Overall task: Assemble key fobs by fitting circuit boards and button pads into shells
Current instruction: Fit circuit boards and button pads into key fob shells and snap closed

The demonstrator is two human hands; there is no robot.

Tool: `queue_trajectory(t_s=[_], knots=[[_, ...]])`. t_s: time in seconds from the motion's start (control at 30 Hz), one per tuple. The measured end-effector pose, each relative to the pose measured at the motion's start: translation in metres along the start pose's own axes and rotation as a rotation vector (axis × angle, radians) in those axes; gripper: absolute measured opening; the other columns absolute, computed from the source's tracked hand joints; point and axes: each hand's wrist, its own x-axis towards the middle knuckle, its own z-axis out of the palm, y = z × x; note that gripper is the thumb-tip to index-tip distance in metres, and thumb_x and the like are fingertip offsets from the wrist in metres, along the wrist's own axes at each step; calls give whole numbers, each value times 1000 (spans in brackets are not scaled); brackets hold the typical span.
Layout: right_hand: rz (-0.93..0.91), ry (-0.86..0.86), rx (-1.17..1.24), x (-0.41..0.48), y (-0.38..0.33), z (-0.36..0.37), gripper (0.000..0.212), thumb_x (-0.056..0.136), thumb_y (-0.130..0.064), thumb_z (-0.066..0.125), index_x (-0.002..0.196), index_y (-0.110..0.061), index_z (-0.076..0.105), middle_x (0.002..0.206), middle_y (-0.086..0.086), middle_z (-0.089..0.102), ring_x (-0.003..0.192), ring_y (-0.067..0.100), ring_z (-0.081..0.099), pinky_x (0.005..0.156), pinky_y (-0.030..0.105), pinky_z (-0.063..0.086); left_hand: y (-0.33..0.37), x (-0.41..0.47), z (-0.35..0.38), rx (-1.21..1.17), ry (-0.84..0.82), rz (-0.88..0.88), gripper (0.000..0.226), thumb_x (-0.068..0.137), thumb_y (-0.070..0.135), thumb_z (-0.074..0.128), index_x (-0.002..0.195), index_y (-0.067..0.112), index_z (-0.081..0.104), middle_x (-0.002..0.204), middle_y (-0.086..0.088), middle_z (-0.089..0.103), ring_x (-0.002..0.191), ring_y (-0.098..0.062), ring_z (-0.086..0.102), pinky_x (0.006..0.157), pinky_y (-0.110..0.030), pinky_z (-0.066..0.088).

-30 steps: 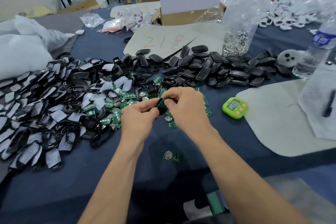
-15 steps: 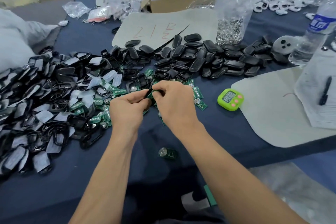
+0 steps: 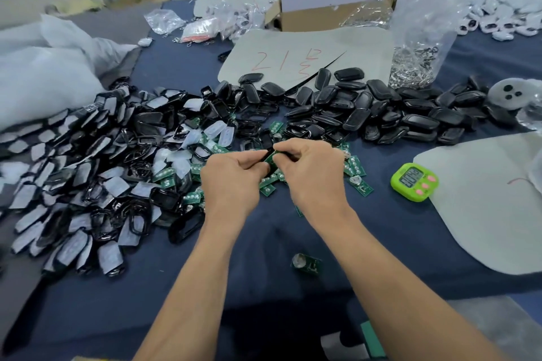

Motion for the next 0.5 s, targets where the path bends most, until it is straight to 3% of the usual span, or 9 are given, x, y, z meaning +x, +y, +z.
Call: queue_trajectory(t_s=[0.1,0.27,0.4,0.5], knots=[[28,48,73,-1,-3,6,17,85,-14,79,101,-20,83,89,-7,80,80,5,73,83,31,59,4,1,-4,85,37,81,30,81,9,82,86,39,79,64,39,65,74,18,68,69,-1,48],[49,39,133,3,-3,8,18,83,-13,80,98,-21,84,83,-10,79,76,1,72,80,29,61,4,4,-13,-62,-50,36,60,76,0,82,70,60,74,80,26,77,87,7,74,81,-19,58],[13,43,83,7,-9,5,18,81,-12,81,96,-22,84,83,-8,80,75,2,73,81,26,60,-2,2,-15,-208,-69,12,55,75,-14,76,88,40,81,93,14,81,98,-1,75,80,-17,58],[14,10,62,15,-15,0,17,81,-11,82,95,-21,84,84,-8,80,75,1,72,80,22,59,-2,0,-14,-319,-125,-12,59,77,-24,65,94,31,80,94,7,82,92,-3,76,75,-15,56]])
